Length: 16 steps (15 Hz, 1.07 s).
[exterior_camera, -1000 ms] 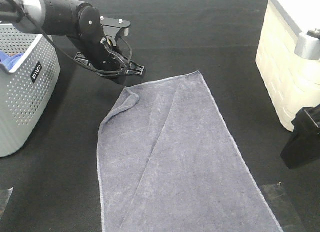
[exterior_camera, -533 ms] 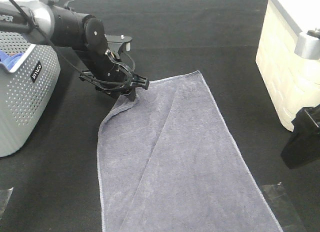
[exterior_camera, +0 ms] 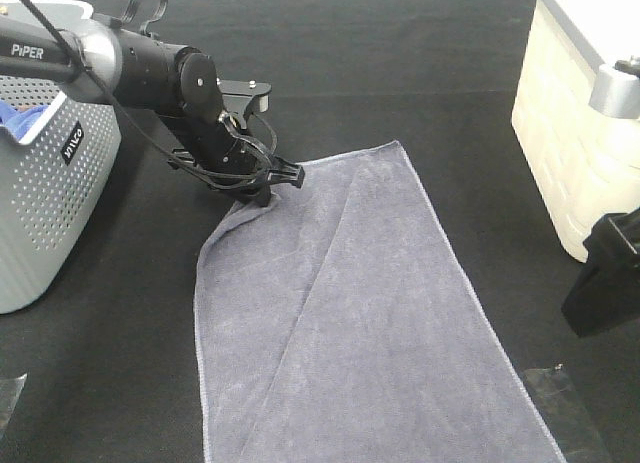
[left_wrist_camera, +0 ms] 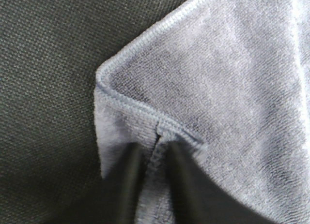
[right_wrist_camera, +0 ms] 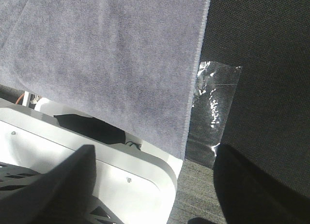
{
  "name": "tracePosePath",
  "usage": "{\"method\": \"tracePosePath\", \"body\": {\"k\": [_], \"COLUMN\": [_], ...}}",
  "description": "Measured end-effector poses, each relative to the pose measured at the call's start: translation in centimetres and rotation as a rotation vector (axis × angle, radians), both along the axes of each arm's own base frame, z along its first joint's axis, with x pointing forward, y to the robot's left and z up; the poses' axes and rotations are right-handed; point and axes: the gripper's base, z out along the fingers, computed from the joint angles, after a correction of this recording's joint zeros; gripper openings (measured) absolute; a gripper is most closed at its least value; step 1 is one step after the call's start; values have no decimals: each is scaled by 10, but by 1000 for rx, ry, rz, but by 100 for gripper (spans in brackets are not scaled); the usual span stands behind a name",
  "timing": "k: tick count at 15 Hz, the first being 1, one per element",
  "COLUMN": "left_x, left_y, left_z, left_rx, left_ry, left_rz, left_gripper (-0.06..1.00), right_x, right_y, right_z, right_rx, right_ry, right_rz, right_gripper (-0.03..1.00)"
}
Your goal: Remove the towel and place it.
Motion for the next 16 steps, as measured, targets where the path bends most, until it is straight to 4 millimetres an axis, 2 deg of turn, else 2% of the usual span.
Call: {"method": "tracePosePath", "body": {"k": [2, 6, 7, 8, 9, 11, 16], "left_x": [0, 0, 0, 1, 3, 4, 8], "left_y": [0, 2, 4, 7, 12, 27, 64], "left_z": [-1, 3, 10, 26, 49, 70, 67], "left_rx": [7, 42, 65, 78, 84, 92, 151], "left_ry": [-4, -19, -28, -65, -114, -125, -24], "left_rz": [-15, -42, -58, -68, -65, -39, 23], "left_gripper": [2, 1, 1, 1, 1, 1, 1], "right_x": [0, 7, 12, 19, 33, 61, 153], "right_y": [0, 2, 4, 7, 15, 26, 58], "right_z": [0, 0, -1, -4, -8, -14, -27], "right_rx": [0, 21, 36, 52, 76, 86, 94], "right_ry": [0, -62, -94, -110, -104, -114, -176], "right_rz": [-2, -21, -23, -25, -8, 12, 18], "right_gripper": [66, 66, 66, 66, 66, 66, 66]}}
